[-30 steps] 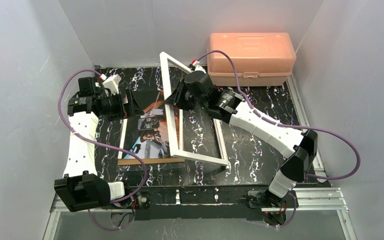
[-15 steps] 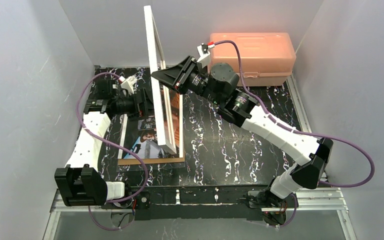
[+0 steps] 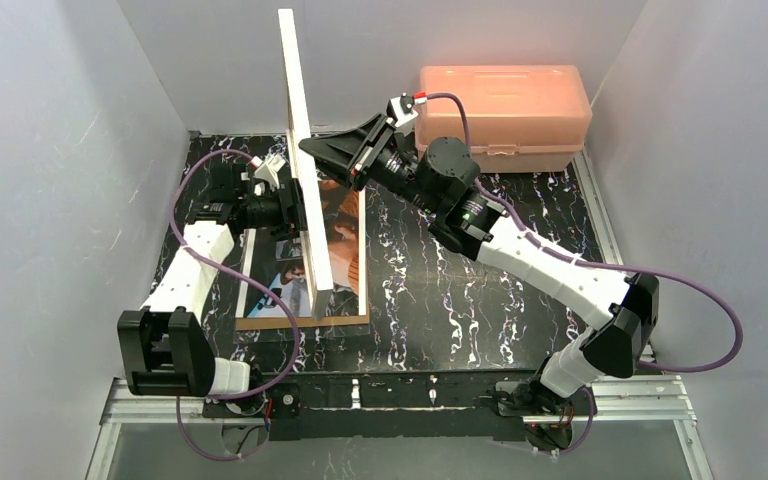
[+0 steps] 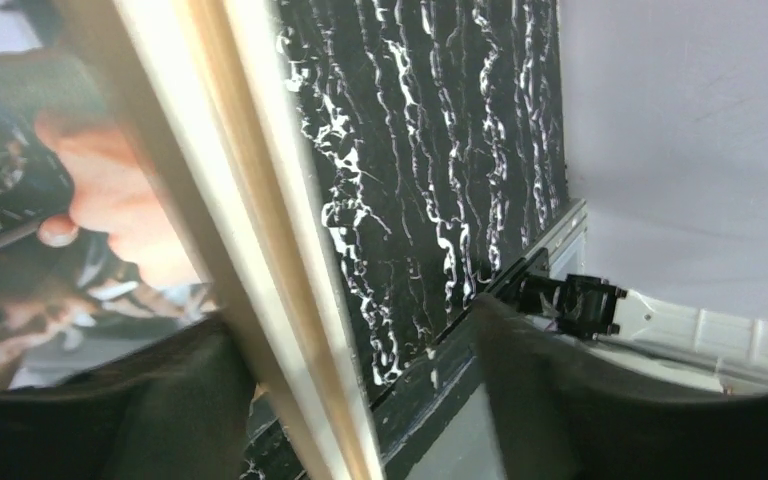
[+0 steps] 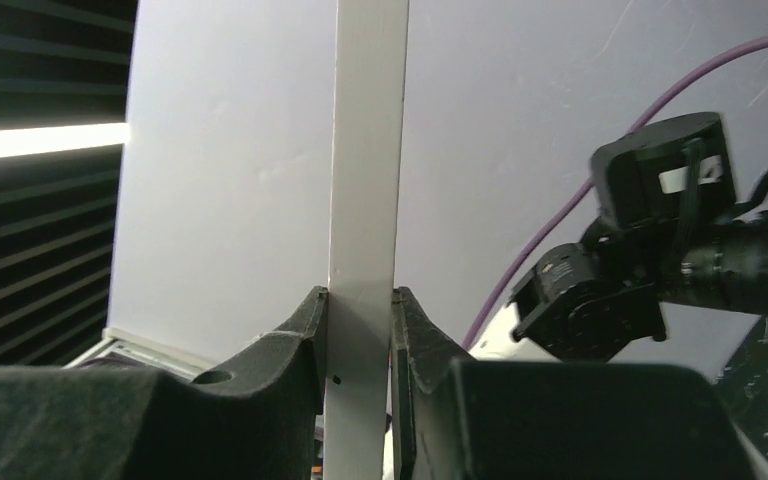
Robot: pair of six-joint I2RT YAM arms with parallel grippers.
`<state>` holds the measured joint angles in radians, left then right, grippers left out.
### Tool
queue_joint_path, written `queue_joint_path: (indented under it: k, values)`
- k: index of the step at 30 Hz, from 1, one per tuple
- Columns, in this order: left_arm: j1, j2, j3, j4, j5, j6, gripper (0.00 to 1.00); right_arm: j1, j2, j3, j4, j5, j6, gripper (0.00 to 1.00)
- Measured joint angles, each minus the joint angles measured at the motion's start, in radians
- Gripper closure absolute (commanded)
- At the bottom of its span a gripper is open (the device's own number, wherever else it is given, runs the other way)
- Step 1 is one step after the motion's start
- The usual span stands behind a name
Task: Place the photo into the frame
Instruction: Turn over the photo frame at the center of the board.
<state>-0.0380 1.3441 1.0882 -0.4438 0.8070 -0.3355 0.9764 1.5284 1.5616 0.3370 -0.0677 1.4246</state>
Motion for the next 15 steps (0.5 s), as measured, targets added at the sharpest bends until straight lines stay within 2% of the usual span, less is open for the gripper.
queue_joint_path:
  k: [3,6,8,11,13,15]
  values:
    - [-0.004,0.019,-0.014,0.012,-0.006,-0.01,0.7,0.0,0.0,-0.035,0.051,0.001,0.024,0.99]
    - [-0.003,0.034,-0.025,0.022,-0.02,-0.028,0.87,0.0,-0.01,-0.058,0.087,-0.001,0.041,0.93]
    - [0.0,0.034,-0.026,0.024,-0.024,-0.038,0.92,0.0,-0.026,-0.084,0.1,0.001,0.04,0.84]
    - [-0.004,0.024,-0.029,0.031,-0.043,-0.034,0.98,-0.001,-0.058,-0.116,0.098,0.01,0.035,0.56]
    - [-0.005,0.004,-0.035,0.029,-0.07,-0.023,1.0,-0.007,-0.091,-0.143,0.079,0.02,0.029,0.48]
    - [-0.005,-0.021,-0.035,0.021,-0.113,-0.002,1.0,-0.015,-0.135,-0.16,0.02,0.027,0.011,0.44]
